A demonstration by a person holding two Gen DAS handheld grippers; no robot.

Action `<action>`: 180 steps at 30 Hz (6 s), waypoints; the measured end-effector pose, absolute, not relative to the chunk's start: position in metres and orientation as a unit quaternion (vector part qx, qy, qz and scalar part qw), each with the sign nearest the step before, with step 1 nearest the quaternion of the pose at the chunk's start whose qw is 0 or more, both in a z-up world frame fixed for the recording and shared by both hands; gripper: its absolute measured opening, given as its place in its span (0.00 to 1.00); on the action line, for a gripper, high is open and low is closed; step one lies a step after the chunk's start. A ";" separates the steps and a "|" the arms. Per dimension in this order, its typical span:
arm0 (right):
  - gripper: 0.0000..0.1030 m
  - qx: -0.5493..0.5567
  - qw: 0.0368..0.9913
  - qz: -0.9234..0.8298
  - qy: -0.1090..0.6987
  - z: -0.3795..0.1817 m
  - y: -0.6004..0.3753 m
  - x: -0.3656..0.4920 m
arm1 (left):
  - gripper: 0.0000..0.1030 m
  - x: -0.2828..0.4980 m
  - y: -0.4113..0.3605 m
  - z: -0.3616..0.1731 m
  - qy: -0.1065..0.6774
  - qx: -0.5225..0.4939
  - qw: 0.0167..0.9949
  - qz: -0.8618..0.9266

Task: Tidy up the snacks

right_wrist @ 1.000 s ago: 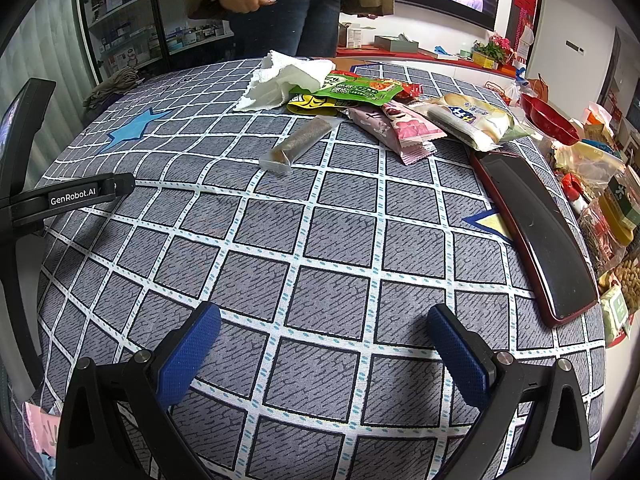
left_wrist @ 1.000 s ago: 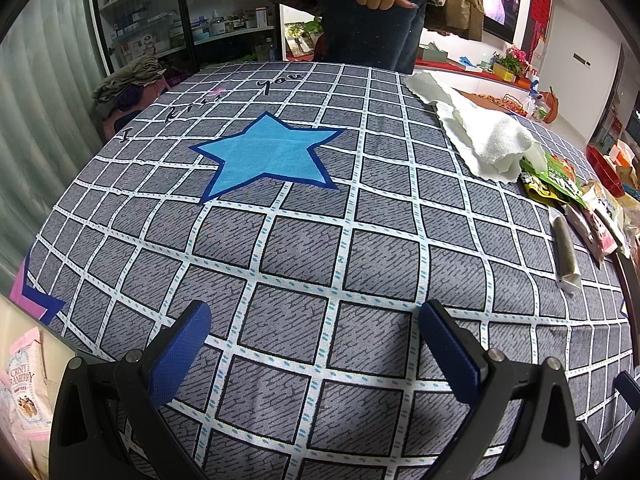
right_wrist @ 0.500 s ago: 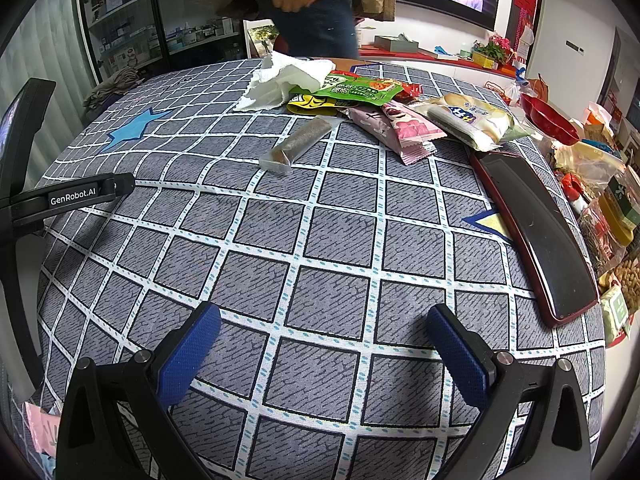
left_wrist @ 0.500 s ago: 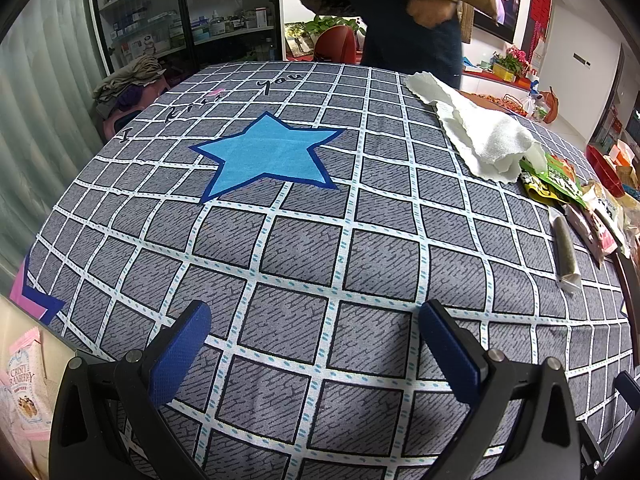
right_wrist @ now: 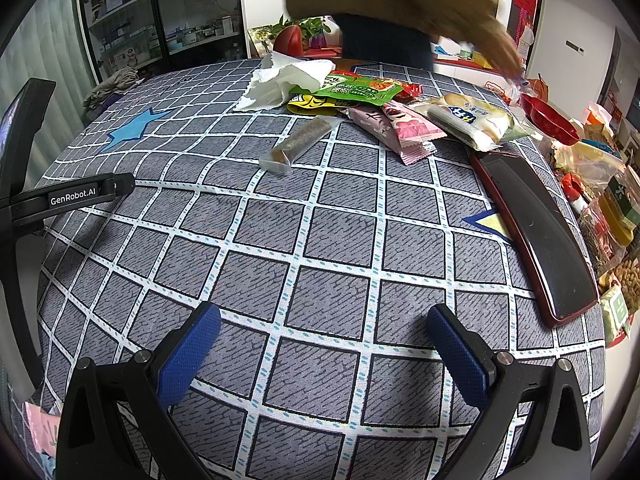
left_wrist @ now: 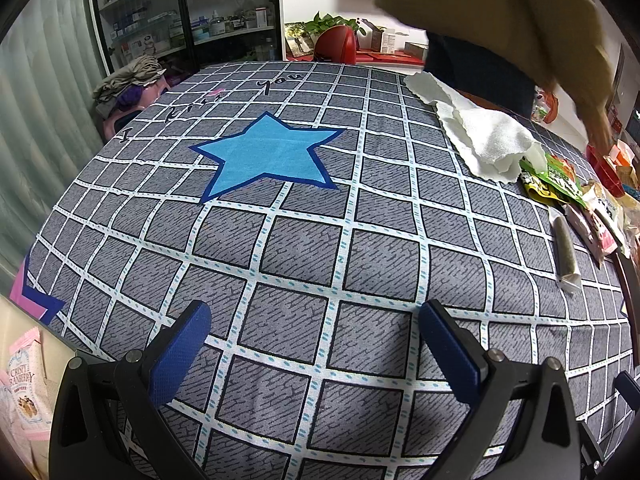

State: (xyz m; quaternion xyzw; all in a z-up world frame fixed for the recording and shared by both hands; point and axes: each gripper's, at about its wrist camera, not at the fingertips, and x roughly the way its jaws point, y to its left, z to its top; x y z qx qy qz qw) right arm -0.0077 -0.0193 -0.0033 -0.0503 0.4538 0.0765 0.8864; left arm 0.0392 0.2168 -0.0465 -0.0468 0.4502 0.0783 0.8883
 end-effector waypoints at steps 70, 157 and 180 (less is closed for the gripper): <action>1.00 -0.026 0.815 0.078 0.574 -0.003 -0.019 0.032 | 1.00 0.040 0.216 -0.046 0.450 -0.047 0.888 0.079; 0.32 0.204 0.660 -0.020 0.723 0.062 -0.106 -0.203 | 0.25 -0.070 0.061 0.004 0.618 0.283 0.673 -0.292; 0.32 0.059 0.654 0.221 0.721 0.101 0.059 -0.124 | 0.25 -0.128 0.296 0.085 0.619 -0.048 0.784 0.026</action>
